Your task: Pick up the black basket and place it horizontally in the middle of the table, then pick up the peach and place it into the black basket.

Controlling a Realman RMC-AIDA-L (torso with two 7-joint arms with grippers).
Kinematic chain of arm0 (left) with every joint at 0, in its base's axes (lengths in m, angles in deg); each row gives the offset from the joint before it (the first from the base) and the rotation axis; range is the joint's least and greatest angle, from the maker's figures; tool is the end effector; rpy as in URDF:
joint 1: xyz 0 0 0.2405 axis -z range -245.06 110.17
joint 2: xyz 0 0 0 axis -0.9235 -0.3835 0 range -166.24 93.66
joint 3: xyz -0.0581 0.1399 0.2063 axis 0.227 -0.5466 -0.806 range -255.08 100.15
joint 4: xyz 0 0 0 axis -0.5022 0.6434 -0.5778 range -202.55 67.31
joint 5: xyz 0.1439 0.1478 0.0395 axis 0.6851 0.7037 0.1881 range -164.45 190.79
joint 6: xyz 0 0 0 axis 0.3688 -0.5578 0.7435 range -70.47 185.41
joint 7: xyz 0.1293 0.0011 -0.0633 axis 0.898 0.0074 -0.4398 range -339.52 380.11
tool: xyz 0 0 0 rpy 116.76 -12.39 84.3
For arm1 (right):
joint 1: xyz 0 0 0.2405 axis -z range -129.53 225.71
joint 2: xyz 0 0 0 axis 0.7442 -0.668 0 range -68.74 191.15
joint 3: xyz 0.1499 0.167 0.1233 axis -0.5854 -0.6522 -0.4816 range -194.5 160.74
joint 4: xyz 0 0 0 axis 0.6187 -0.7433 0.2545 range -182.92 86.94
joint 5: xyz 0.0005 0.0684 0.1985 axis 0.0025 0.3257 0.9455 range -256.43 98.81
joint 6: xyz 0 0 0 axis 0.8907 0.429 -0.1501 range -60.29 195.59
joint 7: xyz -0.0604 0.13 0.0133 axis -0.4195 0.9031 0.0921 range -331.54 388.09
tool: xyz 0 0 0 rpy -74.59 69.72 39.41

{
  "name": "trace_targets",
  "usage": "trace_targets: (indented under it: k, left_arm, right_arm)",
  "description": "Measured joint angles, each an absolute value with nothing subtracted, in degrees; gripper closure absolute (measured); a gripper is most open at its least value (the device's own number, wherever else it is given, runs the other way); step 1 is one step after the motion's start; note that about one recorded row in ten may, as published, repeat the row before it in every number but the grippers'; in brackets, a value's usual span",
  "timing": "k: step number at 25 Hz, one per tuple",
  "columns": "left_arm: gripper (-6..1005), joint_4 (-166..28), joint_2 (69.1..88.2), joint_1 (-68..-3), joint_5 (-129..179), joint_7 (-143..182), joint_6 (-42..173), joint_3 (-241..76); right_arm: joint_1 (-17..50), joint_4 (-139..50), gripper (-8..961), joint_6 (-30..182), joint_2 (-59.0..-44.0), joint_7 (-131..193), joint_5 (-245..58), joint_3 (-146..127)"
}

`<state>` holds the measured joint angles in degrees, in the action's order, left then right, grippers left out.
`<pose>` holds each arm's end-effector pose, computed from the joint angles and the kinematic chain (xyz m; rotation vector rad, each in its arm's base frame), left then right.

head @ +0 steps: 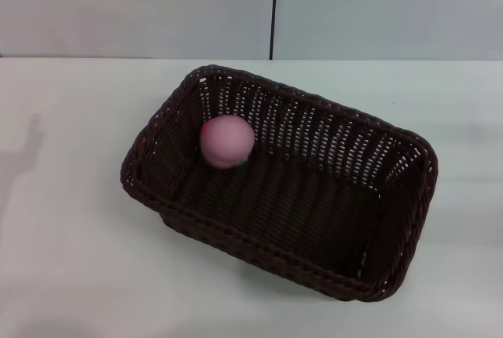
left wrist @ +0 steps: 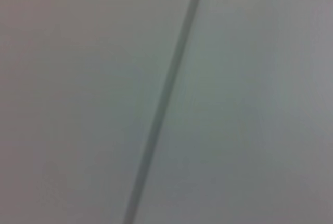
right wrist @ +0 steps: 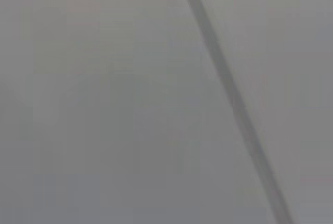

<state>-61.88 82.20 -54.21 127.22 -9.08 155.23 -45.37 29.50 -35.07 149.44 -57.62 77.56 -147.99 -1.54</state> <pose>-0.3435 0.2361 0.0343 -1.3469 -0.5424 -1.1619 0.3687 0.2877 0.0685 -1.4250 0.7288 1.0923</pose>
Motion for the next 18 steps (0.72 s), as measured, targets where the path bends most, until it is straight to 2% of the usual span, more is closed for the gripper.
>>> trace_targets:
  k: [3, 18]
  left_arm:
    - [197, -60.2, 82.24, -56.5, 127.2, -7.5, 154.9, -38.5]
    - [197, -60.1, 82.28, -56.5, 127.3, -8.3, 154.5, -37.7]
  right_arm:
    - [29.8, -38.3, 451, 149.4, -57.64, 70.9, -141.2, -2.5]
    - [29.8, -40.6, 451, 148.5, -57.61, 66.7, -137.8, -4.0]
